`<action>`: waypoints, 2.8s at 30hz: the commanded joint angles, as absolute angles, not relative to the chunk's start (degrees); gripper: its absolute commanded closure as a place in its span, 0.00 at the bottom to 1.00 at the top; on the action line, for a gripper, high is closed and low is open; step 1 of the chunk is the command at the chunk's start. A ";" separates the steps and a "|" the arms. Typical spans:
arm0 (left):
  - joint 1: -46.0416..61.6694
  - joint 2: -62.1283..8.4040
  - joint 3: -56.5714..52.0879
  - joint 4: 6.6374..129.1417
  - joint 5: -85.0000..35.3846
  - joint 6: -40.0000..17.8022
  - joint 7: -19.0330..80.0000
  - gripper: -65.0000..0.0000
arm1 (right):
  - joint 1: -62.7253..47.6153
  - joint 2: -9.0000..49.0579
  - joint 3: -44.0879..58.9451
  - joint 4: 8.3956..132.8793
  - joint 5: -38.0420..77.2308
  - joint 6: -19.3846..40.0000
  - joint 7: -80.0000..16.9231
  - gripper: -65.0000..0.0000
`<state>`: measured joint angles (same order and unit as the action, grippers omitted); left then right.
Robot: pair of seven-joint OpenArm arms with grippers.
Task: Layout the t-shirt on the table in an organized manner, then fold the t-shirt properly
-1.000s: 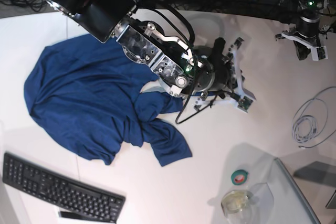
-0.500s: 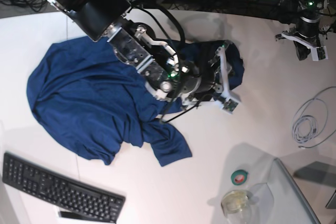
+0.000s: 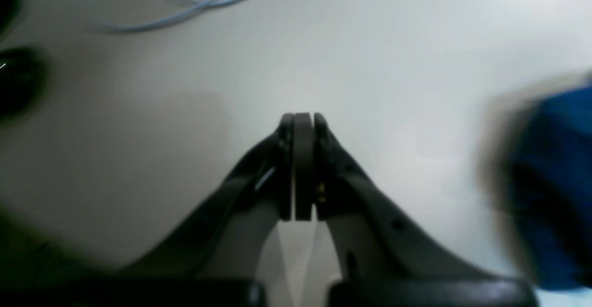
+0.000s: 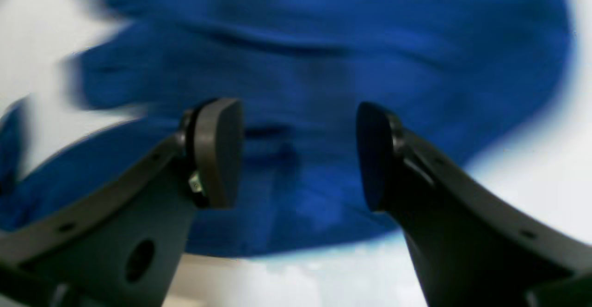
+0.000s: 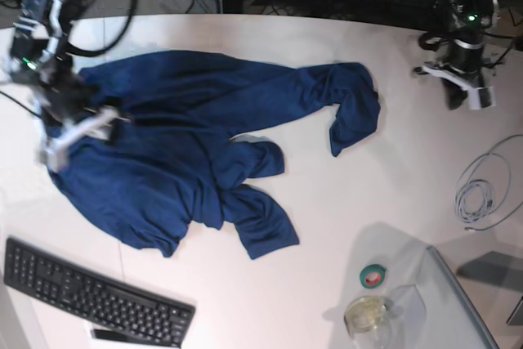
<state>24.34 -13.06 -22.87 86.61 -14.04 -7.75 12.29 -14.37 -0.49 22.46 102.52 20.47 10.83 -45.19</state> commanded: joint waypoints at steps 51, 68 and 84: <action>8.57 -13.41 12.53 86.37 -14.64 -7.43 11.12 0.53 | -11.30 6.29 52.79 85.76 20.97 11.47 -44.00 1.00; -5.85 -4.79 22.46 64.84 -14.29 -7.43 10.68 0.81 | -11.65 6.29 48.57 93.32 21.05 24.48 -44.35 0.88; -4.88 -7.87 12.18 62.37 -14.29 -7.16 10.95 1.00 | -8.92 8.31 19.74 100.44 20.88 24.84 -44.09 0.26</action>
